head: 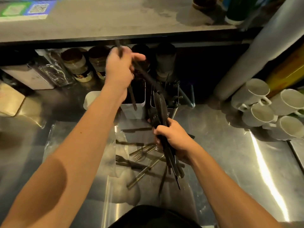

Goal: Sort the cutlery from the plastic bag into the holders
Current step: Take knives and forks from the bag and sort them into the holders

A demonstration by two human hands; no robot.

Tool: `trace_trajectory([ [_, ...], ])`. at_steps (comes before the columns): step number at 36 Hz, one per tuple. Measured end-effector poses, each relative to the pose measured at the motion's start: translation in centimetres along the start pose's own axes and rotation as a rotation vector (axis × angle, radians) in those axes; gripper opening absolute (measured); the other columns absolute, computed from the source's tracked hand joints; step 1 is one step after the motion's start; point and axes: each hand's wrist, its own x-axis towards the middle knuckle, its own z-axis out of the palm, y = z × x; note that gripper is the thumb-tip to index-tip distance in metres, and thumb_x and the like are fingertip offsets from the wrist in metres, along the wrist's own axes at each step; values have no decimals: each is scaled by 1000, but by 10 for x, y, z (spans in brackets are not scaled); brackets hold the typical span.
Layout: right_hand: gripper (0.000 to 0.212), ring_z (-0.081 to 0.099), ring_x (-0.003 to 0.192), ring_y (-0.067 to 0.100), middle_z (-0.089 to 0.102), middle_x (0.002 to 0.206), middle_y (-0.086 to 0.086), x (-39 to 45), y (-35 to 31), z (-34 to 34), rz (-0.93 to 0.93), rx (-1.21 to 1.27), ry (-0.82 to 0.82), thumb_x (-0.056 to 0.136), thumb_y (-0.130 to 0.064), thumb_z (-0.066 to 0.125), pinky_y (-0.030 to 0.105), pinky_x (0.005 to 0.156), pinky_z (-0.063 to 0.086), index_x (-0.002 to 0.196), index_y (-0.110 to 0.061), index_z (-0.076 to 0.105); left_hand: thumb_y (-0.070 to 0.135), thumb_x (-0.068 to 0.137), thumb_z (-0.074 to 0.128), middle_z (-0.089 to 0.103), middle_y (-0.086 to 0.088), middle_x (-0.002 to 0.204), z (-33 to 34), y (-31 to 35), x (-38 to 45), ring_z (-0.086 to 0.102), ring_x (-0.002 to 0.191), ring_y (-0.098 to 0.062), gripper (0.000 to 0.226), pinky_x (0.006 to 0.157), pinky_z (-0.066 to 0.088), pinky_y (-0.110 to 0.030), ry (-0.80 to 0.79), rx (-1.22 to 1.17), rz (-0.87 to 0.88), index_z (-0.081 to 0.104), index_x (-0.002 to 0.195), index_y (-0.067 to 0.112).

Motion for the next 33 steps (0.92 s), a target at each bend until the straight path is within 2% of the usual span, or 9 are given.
trace_trajectory([
  [3, 25, 53, 59, 17, 52, 73, 8, 1, 0, -7, 10, -36, 91, 86, -6, 58, 30, 52, 44, 110, -1, 55, 24, 109, 34, 59, 5, 56, -1, 9, 11, 57, 61, -12, 21, 59, 44, -27, 203, -84, 200, 49, 95, 16],
  [5, 18, 52, 57, 19, 53, 66, 4, 4, 0, -10, -5, -62, 165, 86, -9, 59, 32, 53, 44, 104, -7, 59, 30, 108, 34, 49, 7, 53, 8, 10, 11, 50, 53, -12, 25, 55, 44, -32, 152, -22, 204, 50, 92, 18],
  [10, 16, 55, 61, 17, 60, 67, -3, 15, -2, -14, -106, -56, 346, 80, -17, 66, 35, 61, 44, 90, -27, 59, 65, 85, 63, 55, 9, 78, 38, -16, -17, 51, 68, -8, 43, 60, 40, -28, -485, 951, 30, 53, 83, 22],
  [13, 23, 60, 72, 16, 65, 84, -2, 15, -6, -20, -150, -145, 390, 80, -22, 67, 34, 66, 45, 100, -26, 58, 57, 92, 58, 54, 4, 78, 50, -34, -31, 51, 70, -15, 40, 61, 41, -31, -663, 1048, -2, 52, 86, 18],
  [22, 32, 65, 76, 16, 69, 91, -2, 7, -14, -36, -195, -253, 351, 83, -16, 70, 29, 66, 50, 109, -26, 55, 20, 100, 47, 51, 0, 73, 64, -29, -26, 40, 53, -4, 16, 48, 34, -15, -350, 621, 44, 50, 88, 9],
  [25, 37, 66, 86, 10, 68, 100, -8, 9, -17, -42, -182, -274, 335, 83, -18, 72, 26, 70, 50, 115, -26, 55, 13, 99, 42, 69, -6, 86, 62, -23, -18, 47, 60, -17, 11, 54, 39, -32, -217, 363, 79, 51, 93, 15],
  [27, 35, 66, 89, 11, 68, 101, -6, 11, -17, -47, -160, -325, 315, 83, -20, 72, 25, 69, 50, 113, -26, 56, 12, 100, 38, 73, -5, 87, 62, -17, -11, 51, 63, -21, 14, 56, 42, -30, -94, 238, 141, 44, 94, 22],
  [31, 25, 59, 68, 19, 68, 88, 15, 10, -8, -54, -81, -338, 263, 83, -15, 68, 28, 56, 47, 107, -18, 58, 16, 103, 36, 59, 4, 63, 61, -11, 17, 52, 57, -9, 9, 59, 43, -28, 192, -2, 240, 41, 97, 20],
  [33, 21, 55, 63, 16, 63, 80, 8, 9, -3, -58, -65, -320, 271, 83, -14, 66, 27, 53, 46, 102, -14, 57, 18, 103, 38, 49, 4, 62, 64, -10, 32, 44, 53, -10, 6, 53, 38, -27, 259, -59, 244, 40, 97, 16],
])
